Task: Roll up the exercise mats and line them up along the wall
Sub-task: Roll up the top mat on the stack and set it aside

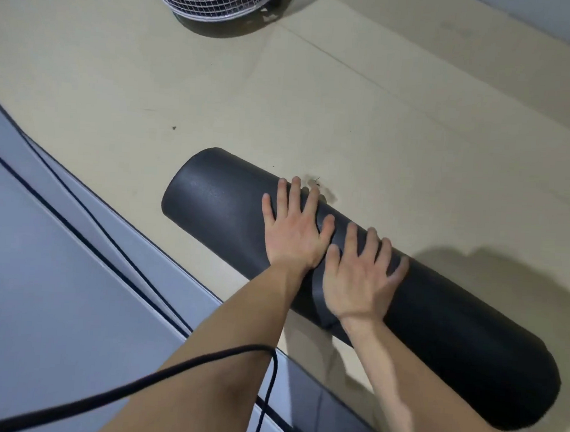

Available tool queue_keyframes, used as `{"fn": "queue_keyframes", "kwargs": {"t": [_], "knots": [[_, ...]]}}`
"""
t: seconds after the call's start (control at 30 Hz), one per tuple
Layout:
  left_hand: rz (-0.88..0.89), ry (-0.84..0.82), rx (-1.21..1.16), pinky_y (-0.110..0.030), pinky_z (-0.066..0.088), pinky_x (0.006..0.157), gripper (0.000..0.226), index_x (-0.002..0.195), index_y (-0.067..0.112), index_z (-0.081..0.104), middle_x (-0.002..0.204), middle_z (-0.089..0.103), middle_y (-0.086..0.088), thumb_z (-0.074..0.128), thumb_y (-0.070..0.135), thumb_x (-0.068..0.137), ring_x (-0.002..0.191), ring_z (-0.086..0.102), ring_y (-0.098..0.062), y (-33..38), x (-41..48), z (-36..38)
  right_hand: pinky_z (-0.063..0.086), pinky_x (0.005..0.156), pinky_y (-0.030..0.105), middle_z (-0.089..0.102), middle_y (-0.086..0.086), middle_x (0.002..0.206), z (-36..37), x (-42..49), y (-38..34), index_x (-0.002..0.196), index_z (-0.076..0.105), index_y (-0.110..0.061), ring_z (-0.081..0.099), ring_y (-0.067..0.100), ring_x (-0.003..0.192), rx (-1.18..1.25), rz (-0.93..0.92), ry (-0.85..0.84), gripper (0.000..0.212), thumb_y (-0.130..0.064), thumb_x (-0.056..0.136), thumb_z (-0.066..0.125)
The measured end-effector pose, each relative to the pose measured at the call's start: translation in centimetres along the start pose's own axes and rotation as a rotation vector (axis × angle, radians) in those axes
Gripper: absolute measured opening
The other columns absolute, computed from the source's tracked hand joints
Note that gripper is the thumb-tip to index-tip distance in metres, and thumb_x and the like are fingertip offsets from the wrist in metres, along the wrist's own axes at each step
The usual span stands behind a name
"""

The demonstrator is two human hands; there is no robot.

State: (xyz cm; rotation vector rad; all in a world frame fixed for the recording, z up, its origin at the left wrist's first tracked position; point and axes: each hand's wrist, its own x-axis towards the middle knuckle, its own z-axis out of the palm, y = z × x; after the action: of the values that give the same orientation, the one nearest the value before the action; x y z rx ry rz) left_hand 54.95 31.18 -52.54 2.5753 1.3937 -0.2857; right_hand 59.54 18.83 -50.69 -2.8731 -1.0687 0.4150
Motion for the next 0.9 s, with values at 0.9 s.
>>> {"fn": "queue_keyframes", "kwargs": {"t": [0.9], "knots": [[0.181,0.033,0.091,-0.067,0.006,0.122,0.066,0.157,0.025,0.038,0.169,0.025,-0.009,0.019,0.053,0.100,0.157,0.012,-0.035,-8.8,3.6,-3.1,0.014,0.120,0.066,0.024,0.017,0.166,0.5,-2.5,4.0,0.164,0.017,-0.031,0.022,0.041,0.151,-0.165,0.128,-0.114,0.074,-0.062,0.097,0.015]]}}
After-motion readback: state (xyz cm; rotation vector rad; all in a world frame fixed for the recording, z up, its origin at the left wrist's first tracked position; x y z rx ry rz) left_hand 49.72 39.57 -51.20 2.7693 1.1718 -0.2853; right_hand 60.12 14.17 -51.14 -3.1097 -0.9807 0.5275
